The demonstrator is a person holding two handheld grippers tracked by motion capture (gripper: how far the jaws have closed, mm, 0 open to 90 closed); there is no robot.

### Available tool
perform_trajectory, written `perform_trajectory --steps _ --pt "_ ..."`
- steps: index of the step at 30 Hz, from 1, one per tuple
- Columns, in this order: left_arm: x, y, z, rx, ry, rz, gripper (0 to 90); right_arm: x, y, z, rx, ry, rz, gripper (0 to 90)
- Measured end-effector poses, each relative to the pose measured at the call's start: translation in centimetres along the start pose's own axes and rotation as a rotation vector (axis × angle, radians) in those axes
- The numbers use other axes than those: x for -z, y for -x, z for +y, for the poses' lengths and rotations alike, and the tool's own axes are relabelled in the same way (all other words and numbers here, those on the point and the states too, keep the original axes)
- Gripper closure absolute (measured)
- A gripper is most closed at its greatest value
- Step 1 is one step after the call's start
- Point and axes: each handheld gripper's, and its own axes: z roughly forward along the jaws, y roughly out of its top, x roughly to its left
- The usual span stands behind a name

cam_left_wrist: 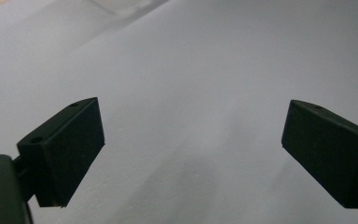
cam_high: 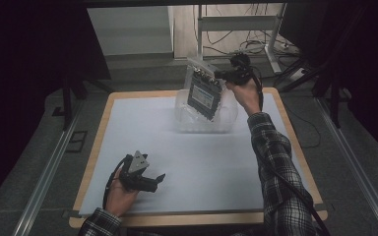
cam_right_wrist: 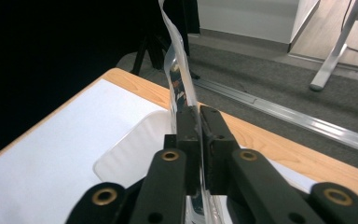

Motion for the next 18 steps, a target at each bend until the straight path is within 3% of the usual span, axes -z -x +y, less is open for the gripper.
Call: perform_trajectory --steps 6,13,18 --pt "0.0 0.1 0.0 -0.002 -0.001 0.0 5.3 0.6 0.2 0.0 -0.005 0.013 -0.015 74.5" --pt "-0.1 0.1 0.0 -0.007 -0.005 -0.001 5.3 1.3 0.2 -0.2 0.044 0.017 -0.059 58.9" --pt "-0.1 0.2 0.1 -0.004 -0.009 -0.008 5.2 1.9 0.4 -0.3 0.045 0.02 -0.06 52.1"
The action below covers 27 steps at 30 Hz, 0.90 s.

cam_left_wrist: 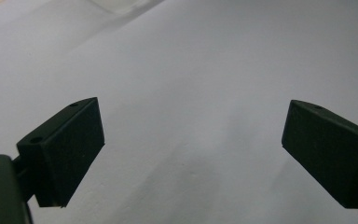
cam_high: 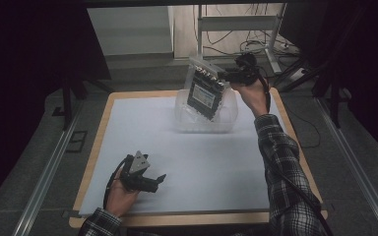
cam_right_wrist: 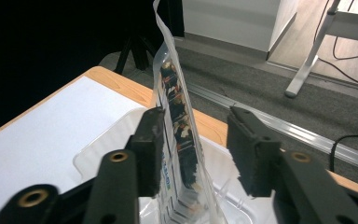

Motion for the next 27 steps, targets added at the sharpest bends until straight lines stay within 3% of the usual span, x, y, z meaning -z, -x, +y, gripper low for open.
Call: perform_trajectory --steps 4,8,17,27 --pt "0.0 0.1 0.1 -0.003 -0.01 -0.003 5.7 0.5 -0.2 0.0 0.022 -0.007 -0.001 44.5" --pt "0.0 0.2 0.1 -0.002 -0.01 -0.008 5.9 0.8 -0.5 0.0 0.043 -0.012 0.002 42.4" --pt "-0.1 0.1 0.1 -0.001 -0.005 -0.014 5.9 1.8 -0.7 -0.5 0.035 -0.031 -0.018 34.3" --pt "-0.1 0.1 0.1 0.001 0.0 -0.017 5.6 3.0 -1.2 -1.3 0.051 -0.019 -0.007 24.8"
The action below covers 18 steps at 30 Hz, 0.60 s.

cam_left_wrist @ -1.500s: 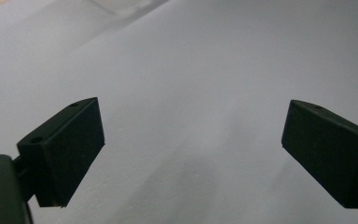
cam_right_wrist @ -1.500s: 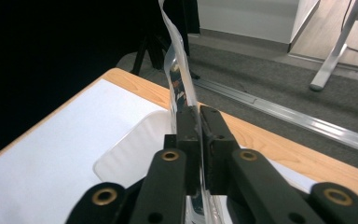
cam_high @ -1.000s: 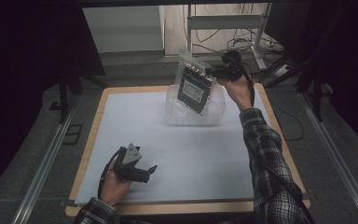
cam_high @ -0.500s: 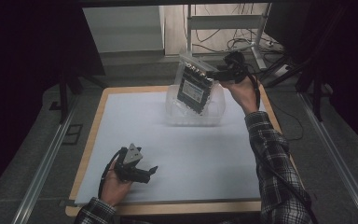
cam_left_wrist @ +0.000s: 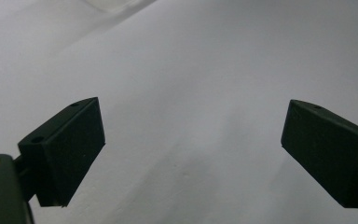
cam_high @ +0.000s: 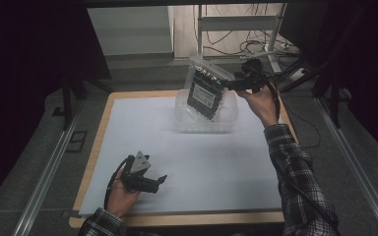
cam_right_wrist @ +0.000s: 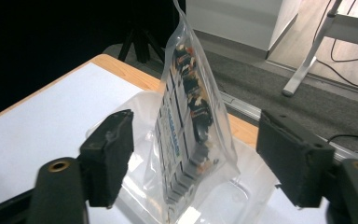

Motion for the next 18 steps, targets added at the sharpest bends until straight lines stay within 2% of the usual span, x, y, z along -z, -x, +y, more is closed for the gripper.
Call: perform_trajectory --steps 12,18 --pt "0.0 0.0 0.0 -0.003 -0.001 -0.001 5.5 1.1 -0.8 -0.9 0.038 -0.016 0.006 15.8" --pt "0.1 0.0 0.0 -0.002 0.008 -0.005 5.3 1.7 -1.6 -1.5 0.08 -0.024 0.004 10.7"
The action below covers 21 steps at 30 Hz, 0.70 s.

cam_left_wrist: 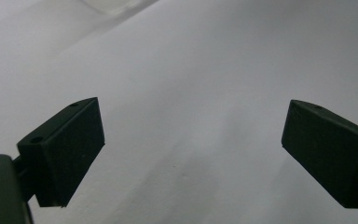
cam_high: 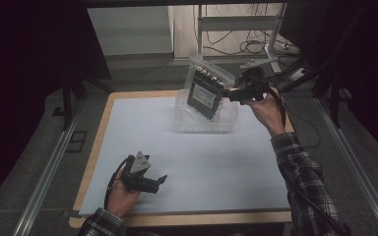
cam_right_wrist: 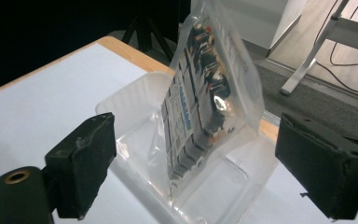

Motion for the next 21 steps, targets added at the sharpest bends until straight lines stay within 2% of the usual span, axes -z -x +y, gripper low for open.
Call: perform_trajectory --steps 12,17,21 --pt "0.3 -0.3 -0.1 0.025 0.046 -0.029 4.4 0.9 -1.3 -1.3 0.026 -0.007 0.014 3.4" --pt "0.3 -0.3 -0.1 0.039 0.064 -0.042 4.3 1.2 -1.9 -2.1 0.034 -0.026 0.023 3.2" --pt "0.3 -0.3 -0.1 0.043 0.067 -0.049 4.2 1.4 -2.2 -2.8 0.031 -0.02 0.027 2.2"
